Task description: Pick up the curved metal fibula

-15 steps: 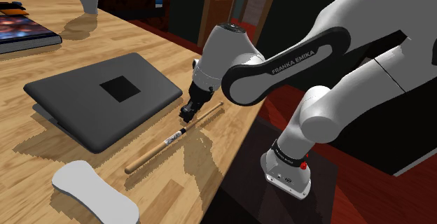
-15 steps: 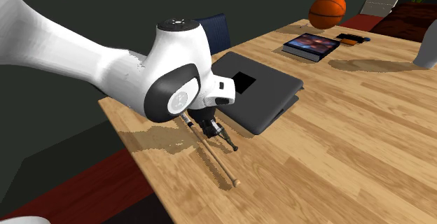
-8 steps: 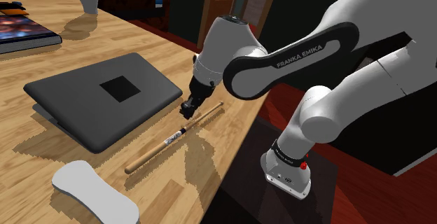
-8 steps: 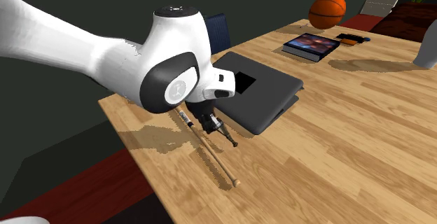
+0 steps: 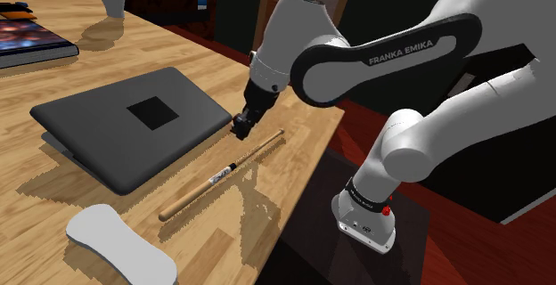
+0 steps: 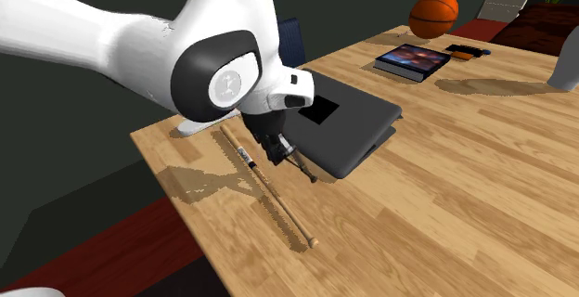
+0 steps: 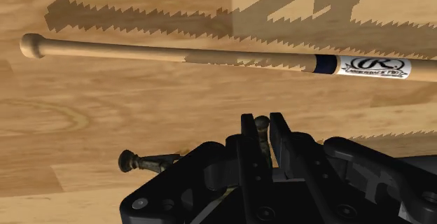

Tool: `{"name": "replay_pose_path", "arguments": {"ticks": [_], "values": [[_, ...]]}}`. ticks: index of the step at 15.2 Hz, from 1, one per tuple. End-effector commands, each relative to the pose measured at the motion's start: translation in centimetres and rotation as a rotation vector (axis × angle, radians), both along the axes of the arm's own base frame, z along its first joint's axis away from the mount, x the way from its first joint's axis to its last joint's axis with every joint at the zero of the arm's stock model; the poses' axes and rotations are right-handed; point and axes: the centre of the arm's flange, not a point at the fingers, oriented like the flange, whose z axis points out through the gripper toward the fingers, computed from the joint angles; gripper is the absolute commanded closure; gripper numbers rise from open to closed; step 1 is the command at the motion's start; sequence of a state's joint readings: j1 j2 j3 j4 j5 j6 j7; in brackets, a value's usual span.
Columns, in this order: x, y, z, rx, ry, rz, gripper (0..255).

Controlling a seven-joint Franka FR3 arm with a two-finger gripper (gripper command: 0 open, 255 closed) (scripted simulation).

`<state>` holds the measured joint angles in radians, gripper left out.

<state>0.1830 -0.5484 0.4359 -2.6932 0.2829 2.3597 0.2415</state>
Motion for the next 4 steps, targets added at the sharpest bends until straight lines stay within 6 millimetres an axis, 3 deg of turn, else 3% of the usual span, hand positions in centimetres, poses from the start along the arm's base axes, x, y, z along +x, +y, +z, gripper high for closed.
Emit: {"name": "replay_pose_path", "arguments": {"ticks": [1, 4], "values": [[-0.04, 0.04, 1.05, 0.0, 0.001, 0.0, 255], [-0.04, 0.04, 1.66, 0.0, 0.001, 0.0, 255]]}}
